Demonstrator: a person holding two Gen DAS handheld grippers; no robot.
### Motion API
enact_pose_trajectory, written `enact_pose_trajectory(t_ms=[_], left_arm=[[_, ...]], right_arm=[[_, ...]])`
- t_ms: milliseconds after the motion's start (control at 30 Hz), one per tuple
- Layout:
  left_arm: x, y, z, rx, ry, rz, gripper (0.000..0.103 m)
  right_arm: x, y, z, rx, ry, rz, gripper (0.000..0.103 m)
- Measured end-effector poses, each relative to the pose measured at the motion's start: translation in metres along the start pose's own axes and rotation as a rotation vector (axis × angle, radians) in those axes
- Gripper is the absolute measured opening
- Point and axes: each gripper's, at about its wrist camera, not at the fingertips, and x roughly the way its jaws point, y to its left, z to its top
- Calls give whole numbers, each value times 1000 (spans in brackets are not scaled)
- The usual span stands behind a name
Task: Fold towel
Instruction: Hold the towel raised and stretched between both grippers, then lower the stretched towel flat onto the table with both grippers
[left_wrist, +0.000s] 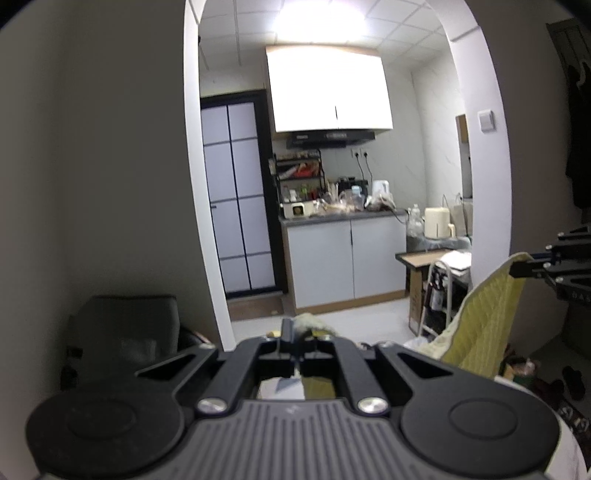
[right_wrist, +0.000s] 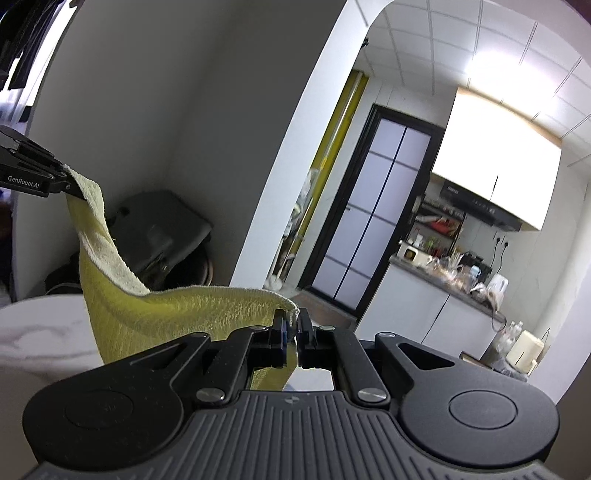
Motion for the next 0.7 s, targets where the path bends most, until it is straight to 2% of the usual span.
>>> enact_pose_trajectory(t_ms=[100,333,500,700], left_arm=[[-4,-1,-15,7,53,-12,2],[-20,-4,-40,13,121,-28,2],[-27,-7,-64,-9,190,-47,2],[-39,-1,-88,-70,234,-45,2]], right_arm=[[-4,8,-9,-8,30,18,6],[-18,27,-41,13,97,67,6],[-28,39,-61,21,147,122,6],[-45,52,-80,44,194,173,6]])
